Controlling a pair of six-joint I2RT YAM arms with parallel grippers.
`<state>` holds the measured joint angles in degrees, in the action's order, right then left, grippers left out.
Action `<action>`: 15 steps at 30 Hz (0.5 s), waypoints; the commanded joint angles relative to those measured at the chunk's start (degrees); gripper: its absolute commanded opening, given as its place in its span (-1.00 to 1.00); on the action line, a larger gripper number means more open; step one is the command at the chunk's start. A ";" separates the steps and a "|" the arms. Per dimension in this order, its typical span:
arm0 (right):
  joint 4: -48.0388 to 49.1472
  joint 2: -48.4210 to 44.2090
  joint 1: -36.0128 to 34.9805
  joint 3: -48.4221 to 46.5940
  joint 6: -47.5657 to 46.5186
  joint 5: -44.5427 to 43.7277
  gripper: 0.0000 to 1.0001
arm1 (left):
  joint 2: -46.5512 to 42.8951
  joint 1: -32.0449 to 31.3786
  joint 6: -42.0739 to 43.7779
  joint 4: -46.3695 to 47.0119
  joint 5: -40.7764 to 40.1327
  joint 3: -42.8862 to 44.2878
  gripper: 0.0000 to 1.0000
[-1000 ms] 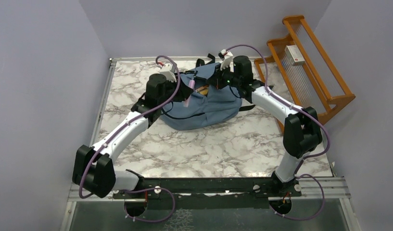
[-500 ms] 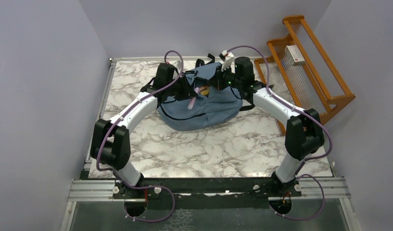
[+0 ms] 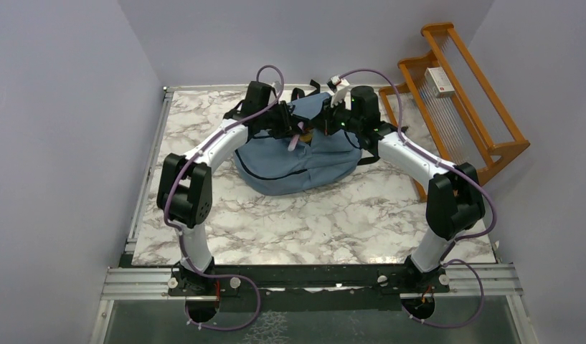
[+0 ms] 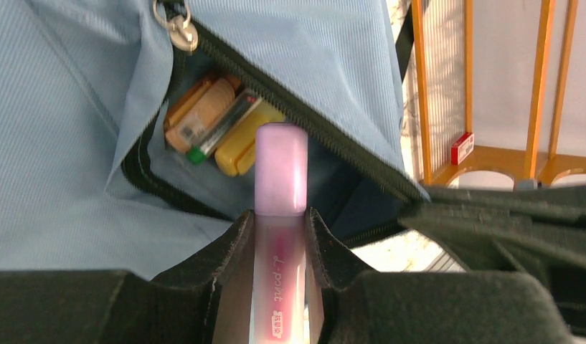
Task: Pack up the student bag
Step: Place the stationery in the student bag.
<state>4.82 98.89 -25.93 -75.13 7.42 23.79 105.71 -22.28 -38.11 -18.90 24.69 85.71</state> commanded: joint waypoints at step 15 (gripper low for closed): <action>6.60 -2.61 -2.23 0.54 2.24 3.28 -0.99 | 10.29 -1.60 -12.64 11.35 -6.67 9.34 -1.00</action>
<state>6.63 98.89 -26.68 -74.43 8.12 24.03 114.39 -22.63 -45.95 -14.22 21.54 93.21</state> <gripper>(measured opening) 0.014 0.275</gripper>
